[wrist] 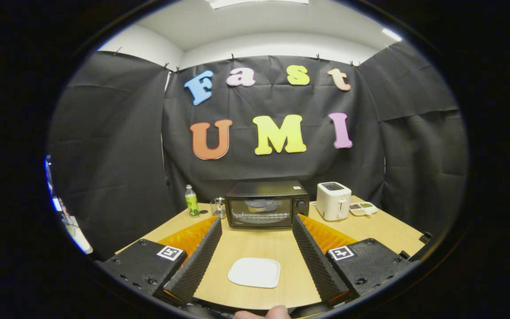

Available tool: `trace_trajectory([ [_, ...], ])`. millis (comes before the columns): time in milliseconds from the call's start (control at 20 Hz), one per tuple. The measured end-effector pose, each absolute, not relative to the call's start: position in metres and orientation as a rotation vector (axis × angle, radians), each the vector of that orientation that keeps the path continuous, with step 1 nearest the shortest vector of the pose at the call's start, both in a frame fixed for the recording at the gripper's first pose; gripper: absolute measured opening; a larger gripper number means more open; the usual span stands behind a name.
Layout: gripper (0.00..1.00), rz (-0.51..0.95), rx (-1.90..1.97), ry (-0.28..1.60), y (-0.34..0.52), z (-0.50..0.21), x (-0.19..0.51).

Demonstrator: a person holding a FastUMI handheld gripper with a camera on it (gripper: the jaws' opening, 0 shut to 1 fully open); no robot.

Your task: Open the toaster oven, put the food inside, and close the toaster oven door.

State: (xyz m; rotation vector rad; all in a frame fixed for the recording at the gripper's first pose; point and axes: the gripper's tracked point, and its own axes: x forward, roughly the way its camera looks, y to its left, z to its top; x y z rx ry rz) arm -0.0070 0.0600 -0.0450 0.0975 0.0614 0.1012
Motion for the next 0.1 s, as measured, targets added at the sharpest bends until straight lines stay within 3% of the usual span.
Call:
trace_trajectory([
  [100,1.0,0.099,0.101,0.06,0.0601,-0.0457,-0.0055],
])
